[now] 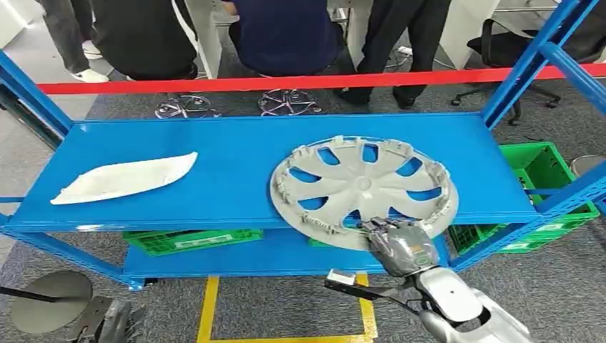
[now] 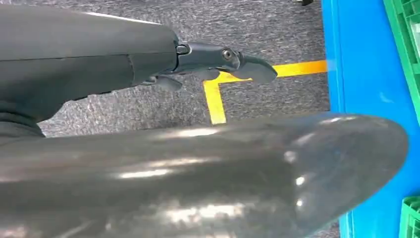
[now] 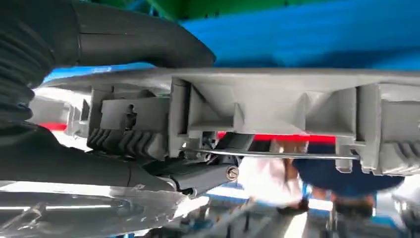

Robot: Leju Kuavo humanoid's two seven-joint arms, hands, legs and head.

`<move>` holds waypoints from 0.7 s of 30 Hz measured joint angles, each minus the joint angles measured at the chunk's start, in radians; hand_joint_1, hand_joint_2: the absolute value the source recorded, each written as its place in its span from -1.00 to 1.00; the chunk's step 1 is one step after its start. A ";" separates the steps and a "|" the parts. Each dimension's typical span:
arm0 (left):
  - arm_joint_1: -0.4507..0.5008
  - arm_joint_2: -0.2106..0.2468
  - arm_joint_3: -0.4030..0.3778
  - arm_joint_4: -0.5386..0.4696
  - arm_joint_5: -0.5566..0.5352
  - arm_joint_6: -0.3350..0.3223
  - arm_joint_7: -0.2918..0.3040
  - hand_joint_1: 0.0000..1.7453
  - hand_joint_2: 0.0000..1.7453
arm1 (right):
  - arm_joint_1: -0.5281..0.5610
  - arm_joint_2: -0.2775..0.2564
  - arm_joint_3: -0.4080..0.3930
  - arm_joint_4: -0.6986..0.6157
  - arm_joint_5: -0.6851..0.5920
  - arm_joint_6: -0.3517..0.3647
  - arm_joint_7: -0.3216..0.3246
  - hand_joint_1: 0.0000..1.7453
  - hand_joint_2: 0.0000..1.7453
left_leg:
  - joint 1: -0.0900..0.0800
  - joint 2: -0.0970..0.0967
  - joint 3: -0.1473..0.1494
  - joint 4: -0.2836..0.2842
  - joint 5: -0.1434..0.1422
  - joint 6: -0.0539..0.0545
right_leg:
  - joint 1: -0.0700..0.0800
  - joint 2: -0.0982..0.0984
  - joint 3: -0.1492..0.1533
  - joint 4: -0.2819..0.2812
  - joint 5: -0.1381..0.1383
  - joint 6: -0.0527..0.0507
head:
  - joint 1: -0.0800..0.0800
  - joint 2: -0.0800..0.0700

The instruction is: Take the parts from the cabinet and place them on the table.

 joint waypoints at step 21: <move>0.026 0.002 0.003 -0.040 0.042 0.010 -0.080 -1.00 1.00 | 0.080 -0.012 -0.035 -0.337 0.140 -0.178 -0.063 1.00 1.00 | 0.000 0.000 -0.001 0.000 0.000 0.000 | 0.000 0.001 -0.001 0.000 0.000 0.000 | 0.000 0.000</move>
